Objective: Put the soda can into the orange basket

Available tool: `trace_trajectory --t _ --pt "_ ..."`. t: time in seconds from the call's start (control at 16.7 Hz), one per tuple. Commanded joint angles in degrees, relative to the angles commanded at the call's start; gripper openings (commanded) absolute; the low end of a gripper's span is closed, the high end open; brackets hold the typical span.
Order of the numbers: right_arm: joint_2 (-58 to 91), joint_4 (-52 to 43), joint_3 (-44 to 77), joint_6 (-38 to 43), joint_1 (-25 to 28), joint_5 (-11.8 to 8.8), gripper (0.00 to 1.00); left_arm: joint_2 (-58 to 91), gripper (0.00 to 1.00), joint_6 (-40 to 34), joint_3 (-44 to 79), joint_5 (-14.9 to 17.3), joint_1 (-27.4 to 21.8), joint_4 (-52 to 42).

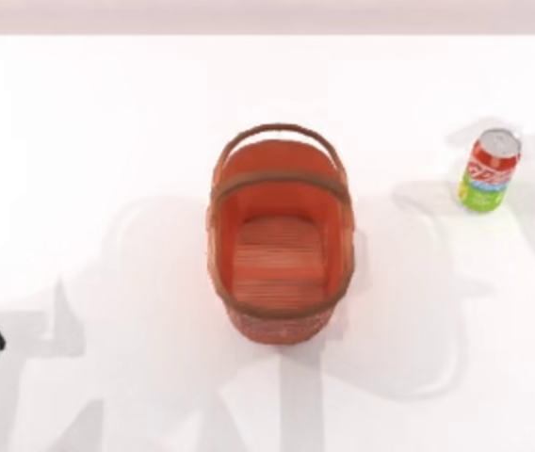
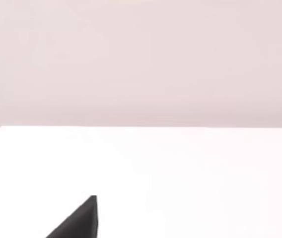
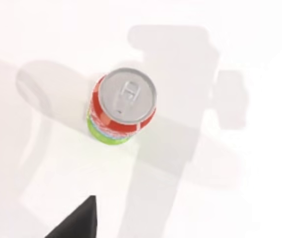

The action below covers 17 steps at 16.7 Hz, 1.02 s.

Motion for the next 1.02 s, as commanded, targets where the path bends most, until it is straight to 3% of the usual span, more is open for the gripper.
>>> trace_trajectory --t 0.48,0.72,1.02 --pt "41.7 -24.0 38.2 -9.5 3.1 0.0 1.00 0.0 1.00 0.0 0.0 0.0 0.0 0.0" --pt "51.4 -30.8 46.9 -11.9 3.8 0.4 1.00 0.0 1.00 0.0 0.0 0.0 0.0 0.0" --pt "52.9 -31.9 48.3 -12.3 3.9 0.5 1.00 0.0 1.00 0.0 0.0 0.0 0.0 0.0"
